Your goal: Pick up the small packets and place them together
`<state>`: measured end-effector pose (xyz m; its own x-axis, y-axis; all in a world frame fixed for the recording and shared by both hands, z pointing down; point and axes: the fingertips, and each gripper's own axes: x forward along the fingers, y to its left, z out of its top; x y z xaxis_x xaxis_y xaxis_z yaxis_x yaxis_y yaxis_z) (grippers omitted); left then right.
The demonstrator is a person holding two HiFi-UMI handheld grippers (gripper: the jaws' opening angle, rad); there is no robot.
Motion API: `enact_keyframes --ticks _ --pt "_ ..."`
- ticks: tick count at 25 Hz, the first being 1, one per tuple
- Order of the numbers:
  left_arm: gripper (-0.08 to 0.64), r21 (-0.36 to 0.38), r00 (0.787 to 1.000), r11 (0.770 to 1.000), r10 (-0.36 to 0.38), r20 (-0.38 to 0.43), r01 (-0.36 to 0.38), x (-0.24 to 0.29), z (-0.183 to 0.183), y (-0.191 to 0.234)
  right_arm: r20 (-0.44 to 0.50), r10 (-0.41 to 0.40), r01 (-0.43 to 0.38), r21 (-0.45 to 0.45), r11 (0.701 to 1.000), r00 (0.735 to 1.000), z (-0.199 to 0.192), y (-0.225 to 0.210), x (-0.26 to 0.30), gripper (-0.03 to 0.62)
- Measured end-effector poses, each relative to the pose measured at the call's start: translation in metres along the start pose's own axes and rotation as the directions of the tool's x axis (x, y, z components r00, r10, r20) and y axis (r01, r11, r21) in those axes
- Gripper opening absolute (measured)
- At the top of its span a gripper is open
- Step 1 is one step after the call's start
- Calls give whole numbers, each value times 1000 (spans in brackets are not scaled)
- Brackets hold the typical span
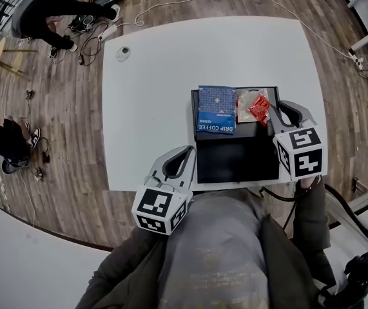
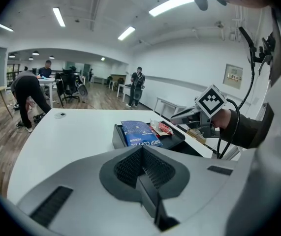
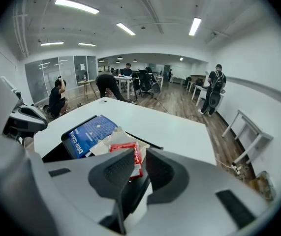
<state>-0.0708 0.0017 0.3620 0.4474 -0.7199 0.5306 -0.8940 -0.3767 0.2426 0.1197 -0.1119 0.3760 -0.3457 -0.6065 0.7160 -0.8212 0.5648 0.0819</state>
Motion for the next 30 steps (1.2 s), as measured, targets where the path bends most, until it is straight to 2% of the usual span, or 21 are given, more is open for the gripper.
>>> enact_keyframes --ticks 3,6,9,12,15,22,30 --pt "3 11 1000 1000 -17 8 17 -2 3 -2 31 -34 33 17 999 999 2 -1 -11 71" --pt "3 30 999 999 -39 20 39 -2 4 -5 126 -50 44 51 998 991 12 4 -27 69" --pt "3 45 998 998 -55 31 54 -7 9 -9 225 -24 3 93 996 974 27 20 -46 63" --pt "3 62 996 996 -74 47 71 -13 15 -17 303 22 -58 108 993 953 32 41 -61 26" --pt "3 105 989 987 -130 73 122 -9 23 -25 362 36 -83 116 990 932 34 60 -70 5" --pt "3 132 972 971 -213 102 199 -8 22 -34 400 15 -66 114 991 916 42 85 -82 5" --pt "3 164 965 963 -235 114 215 -18 24 -36 401 16 -60 98 993 916 41 101 -88 5"
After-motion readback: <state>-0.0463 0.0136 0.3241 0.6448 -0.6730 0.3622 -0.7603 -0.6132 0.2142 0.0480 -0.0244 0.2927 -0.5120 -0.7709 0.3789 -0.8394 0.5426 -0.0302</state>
